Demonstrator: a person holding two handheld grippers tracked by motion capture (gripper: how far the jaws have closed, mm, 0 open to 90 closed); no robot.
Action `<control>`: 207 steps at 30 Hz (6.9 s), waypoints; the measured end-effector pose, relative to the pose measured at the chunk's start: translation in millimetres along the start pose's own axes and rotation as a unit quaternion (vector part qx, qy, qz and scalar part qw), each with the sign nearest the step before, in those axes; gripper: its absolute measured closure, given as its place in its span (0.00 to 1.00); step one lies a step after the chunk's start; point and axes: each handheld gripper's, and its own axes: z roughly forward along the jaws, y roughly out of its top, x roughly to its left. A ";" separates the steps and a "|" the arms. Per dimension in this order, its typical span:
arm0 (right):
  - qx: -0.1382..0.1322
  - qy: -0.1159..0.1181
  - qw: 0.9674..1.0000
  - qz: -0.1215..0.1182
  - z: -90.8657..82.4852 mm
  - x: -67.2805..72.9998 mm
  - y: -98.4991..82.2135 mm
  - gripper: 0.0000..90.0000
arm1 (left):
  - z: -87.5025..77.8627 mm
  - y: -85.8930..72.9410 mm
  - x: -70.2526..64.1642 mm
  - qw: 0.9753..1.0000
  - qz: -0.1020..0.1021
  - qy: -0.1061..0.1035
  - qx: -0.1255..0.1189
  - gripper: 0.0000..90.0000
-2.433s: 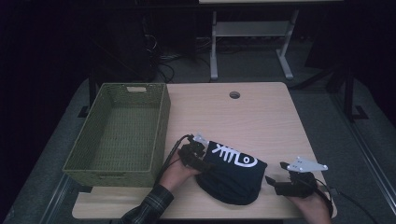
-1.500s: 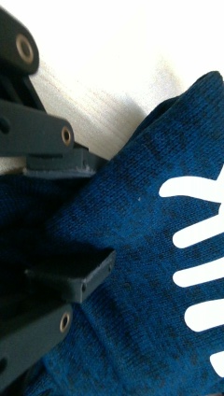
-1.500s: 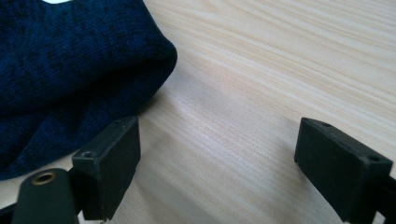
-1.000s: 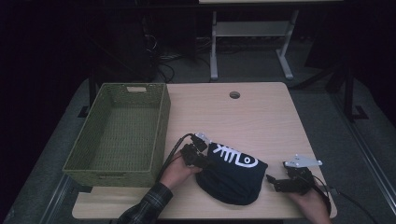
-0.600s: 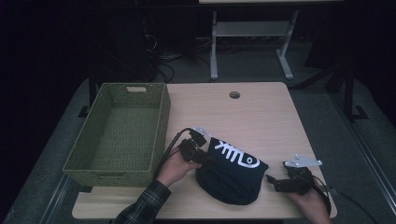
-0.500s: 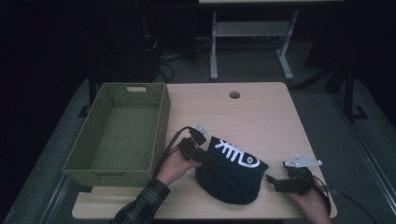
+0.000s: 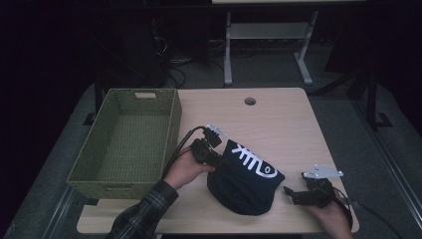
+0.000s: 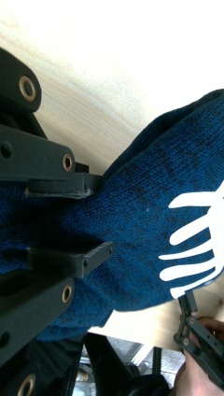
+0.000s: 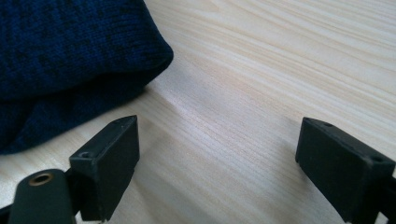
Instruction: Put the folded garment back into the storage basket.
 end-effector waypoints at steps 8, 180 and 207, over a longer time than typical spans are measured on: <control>0.000 0.000 1.000 0.000 0.0 0.0 0.0 0.15 | -26.6 18.1 -6.6 1.000 0.012 -0.005 -0.005 0.79; 0.000 -0.007 1.000 0.008 0.3 -1.2 0.4 0.15 | -212.3 -189.5 152.0 0.956 -0.250 0.156 -0.016 0.79; 0.000 -0.007 1.000 0.008 0.4 -1.1 0.4 0.15 | -207.1 -196.4 157.4 0.948 -0.246 0.203 0.007 0.48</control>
